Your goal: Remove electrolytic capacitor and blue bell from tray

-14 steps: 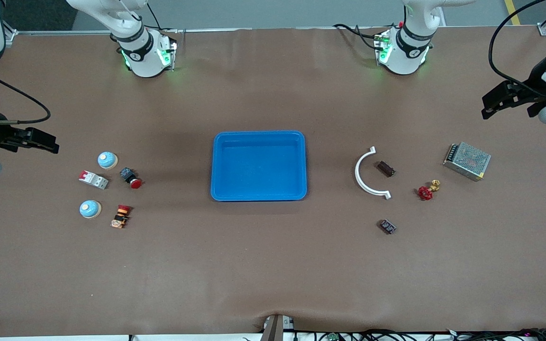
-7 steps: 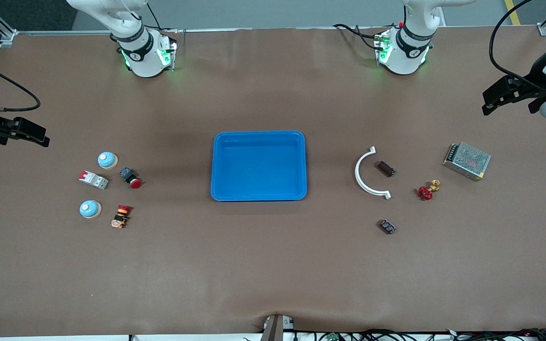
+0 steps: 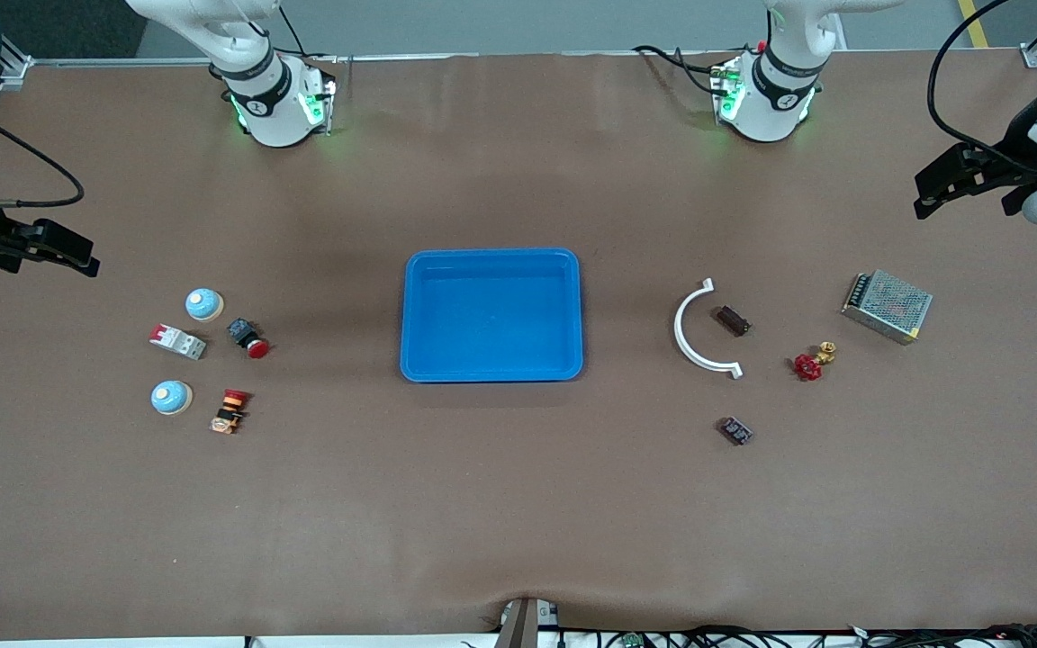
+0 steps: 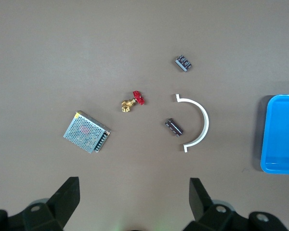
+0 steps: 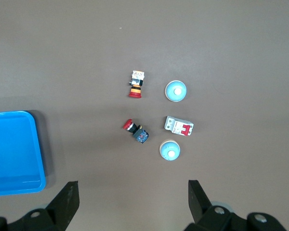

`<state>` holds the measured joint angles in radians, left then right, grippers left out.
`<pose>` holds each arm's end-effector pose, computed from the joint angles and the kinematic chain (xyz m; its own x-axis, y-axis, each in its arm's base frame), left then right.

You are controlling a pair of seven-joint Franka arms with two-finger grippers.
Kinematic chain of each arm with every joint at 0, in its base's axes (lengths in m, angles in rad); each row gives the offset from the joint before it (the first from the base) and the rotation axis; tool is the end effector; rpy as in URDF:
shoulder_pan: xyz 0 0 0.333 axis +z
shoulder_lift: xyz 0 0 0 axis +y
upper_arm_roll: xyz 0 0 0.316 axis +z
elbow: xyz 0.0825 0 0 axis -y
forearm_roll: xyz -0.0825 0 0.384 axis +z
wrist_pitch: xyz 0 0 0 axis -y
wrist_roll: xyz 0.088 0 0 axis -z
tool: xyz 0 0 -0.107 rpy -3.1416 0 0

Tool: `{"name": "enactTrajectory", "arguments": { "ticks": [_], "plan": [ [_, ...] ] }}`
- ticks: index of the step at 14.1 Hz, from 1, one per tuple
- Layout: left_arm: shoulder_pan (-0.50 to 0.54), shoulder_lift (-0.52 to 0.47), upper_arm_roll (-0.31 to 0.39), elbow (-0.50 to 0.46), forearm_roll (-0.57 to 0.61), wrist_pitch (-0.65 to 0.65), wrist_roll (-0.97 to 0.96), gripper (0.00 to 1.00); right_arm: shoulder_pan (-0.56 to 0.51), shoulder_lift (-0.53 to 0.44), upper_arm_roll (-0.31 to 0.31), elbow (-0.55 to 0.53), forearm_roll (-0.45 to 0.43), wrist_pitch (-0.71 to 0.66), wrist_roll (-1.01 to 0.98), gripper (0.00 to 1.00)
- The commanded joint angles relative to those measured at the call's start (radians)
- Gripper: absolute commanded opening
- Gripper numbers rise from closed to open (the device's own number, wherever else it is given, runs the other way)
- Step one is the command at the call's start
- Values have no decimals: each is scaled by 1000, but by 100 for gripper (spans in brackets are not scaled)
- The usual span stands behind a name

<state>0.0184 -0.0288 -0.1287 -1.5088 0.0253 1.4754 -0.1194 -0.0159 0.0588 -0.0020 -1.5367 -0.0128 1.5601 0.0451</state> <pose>0.5328 -0.0573 0.6607 0.9999 0.0115 -0.0013 0.0115 -0.9995 -0.0292 0.5709 -0.0116 0.6066 0.9974 -0.0631 -0.0348 -0.0626 -0.9979 0.0145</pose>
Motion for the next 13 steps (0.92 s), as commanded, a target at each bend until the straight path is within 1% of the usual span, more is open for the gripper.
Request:
{"name": "enactTrajectory", "arguments": {
  "ticks": [1, 4, 7, 10, 13],
  "plan": [
    [0, -14, 0, -2, -22, -12, 0, 100, -10, -37, 10, -37, 11, 23, 15, 100],
    [5, -14, 1, -1, -27, -14, 16, 100, -10, -45, 10, -40, 27, 21, 18, 100],
    [0, -14, 1, 1, -18, -14, 12, 100, -16, -47, 10, -45, 97, 17, 19, 100],
    [0, -14, 1, 6, -13, -14, 12, 100, -15, -48, 31, -57, 105, 23, 19, 100],
    [0, -13, 1, 7, -11, -14, 3, 100, -15, -47, 33, -57, 105, 26, 19, 100]
  ]
}}
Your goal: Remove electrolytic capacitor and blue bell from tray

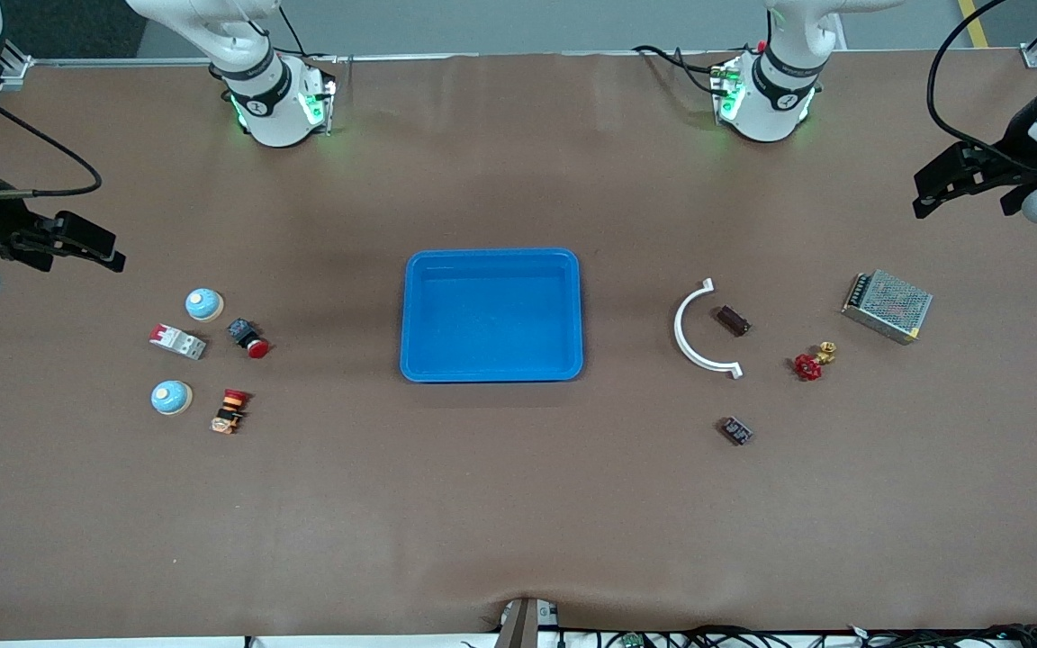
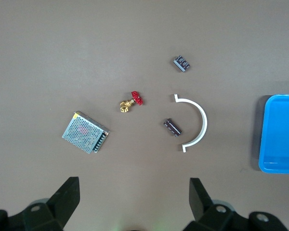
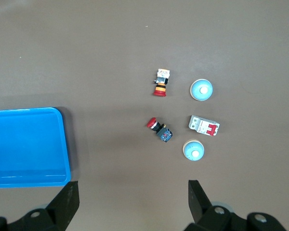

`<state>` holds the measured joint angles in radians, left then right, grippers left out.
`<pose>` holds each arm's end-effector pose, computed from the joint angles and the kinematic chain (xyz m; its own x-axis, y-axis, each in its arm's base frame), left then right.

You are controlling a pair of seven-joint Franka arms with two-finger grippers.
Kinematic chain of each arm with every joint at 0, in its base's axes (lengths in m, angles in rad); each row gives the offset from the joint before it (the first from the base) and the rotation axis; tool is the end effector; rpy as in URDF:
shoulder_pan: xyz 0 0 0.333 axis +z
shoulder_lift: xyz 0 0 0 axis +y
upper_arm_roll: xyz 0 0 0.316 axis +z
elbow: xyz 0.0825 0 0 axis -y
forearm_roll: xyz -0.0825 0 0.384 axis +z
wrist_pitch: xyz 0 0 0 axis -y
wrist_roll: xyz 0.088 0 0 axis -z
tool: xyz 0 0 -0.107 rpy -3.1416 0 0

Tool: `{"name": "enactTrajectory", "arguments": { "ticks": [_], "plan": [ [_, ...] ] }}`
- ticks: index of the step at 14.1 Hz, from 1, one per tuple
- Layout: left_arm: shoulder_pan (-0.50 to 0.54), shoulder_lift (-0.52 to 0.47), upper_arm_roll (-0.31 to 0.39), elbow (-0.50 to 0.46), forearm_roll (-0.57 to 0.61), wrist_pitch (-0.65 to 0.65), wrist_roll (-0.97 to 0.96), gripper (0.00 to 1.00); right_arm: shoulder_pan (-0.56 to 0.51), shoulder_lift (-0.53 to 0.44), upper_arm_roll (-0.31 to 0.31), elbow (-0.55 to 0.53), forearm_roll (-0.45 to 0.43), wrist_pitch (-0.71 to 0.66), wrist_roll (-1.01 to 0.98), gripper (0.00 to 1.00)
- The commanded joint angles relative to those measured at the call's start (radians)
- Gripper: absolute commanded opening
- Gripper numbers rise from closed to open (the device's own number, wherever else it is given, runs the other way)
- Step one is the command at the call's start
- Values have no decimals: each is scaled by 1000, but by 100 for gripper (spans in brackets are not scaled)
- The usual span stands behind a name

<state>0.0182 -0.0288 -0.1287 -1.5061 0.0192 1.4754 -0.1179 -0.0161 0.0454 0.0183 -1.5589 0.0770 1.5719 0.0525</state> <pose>0.5327 -0.0581 0.6620 1.0000 0.0093 0.0006 0.0093 -0.9997 -0.0229 0.5678 0.0092 0.6051 0.9981 -0.0502 -0.0364 -0.0528 -0.9957 -0.0759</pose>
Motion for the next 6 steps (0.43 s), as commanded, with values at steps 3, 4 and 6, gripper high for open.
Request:
{"name": "enactTrajectory", "arguments": {
  "ticks": [3, 4, 6],
  "plan": [
    [-1, -10, 1, 4, -2, -12, 1, 100, -12, -33, 12, -36, 13, 16, 12, 100],
    [-1, -10, 1, 3, -2, -14, 0, 100, -13, -33, 15, -36, 13, 17, 12, 100],
    [-1, -10, 1, 3, -2, -14, -2, 100, -13, -33, 17, -36, 13, 17, 12, 100]
  ]
}}
